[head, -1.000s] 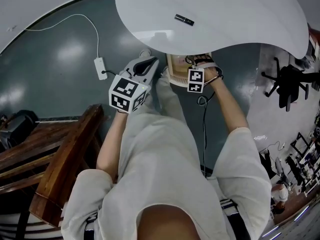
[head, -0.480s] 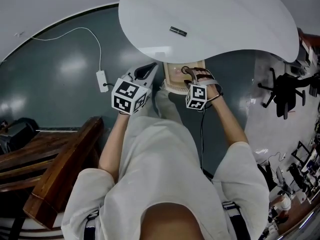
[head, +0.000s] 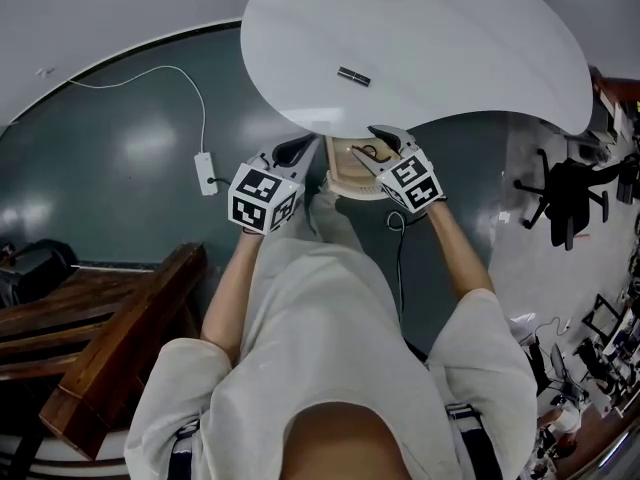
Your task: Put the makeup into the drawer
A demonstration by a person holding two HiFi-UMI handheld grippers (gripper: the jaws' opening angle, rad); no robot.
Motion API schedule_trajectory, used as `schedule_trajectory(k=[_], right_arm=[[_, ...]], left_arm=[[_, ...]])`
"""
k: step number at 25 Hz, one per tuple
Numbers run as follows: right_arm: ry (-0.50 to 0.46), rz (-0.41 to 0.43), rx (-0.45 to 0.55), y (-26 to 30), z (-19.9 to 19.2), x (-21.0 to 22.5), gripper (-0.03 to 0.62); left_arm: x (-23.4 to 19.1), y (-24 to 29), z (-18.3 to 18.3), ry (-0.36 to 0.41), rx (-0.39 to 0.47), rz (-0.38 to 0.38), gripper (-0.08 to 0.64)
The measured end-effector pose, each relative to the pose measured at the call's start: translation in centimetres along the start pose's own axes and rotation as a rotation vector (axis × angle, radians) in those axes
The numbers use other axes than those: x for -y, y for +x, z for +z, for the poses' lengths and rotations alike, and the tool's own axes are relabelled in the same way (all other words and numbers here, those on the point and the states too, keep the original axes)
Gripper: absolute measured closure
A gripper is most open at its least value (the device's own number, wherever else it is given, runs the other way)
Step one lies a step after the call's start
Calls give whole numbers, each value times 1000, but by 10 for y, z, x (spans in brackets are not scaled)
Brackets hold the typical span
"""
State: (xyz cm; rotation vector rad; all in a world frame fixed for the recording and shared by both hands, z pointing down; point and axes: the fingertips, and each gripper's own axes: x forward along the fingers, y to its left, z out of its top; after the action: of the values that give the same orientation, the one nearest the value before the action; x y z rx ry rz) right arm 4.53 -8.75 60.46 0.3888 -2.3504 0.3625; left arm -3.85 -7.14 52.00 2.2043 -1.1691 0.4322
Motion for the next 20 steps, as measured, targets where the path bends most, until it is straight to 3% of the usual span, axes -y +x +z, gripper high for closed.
schedule_trajectory(k=[3, 6, 11, 20], right_arm=[[98, -5, 74, -2, 20, 20, 377], [120, -30, 100, 0, 36, 44, 374], [88, -66, 80, 19, 55, 81, 382], [-18, -56, -53, 64, 60, 109, 403]], left_arm=[[-3, 0, 2, -7, 6, 6, 546], [-8, 0, 6, -15, 12, 16, 546], [-21, -1, 12, -25, 16, 32, 546], [-47, -11, 11, -61, 23, 73, 546]])
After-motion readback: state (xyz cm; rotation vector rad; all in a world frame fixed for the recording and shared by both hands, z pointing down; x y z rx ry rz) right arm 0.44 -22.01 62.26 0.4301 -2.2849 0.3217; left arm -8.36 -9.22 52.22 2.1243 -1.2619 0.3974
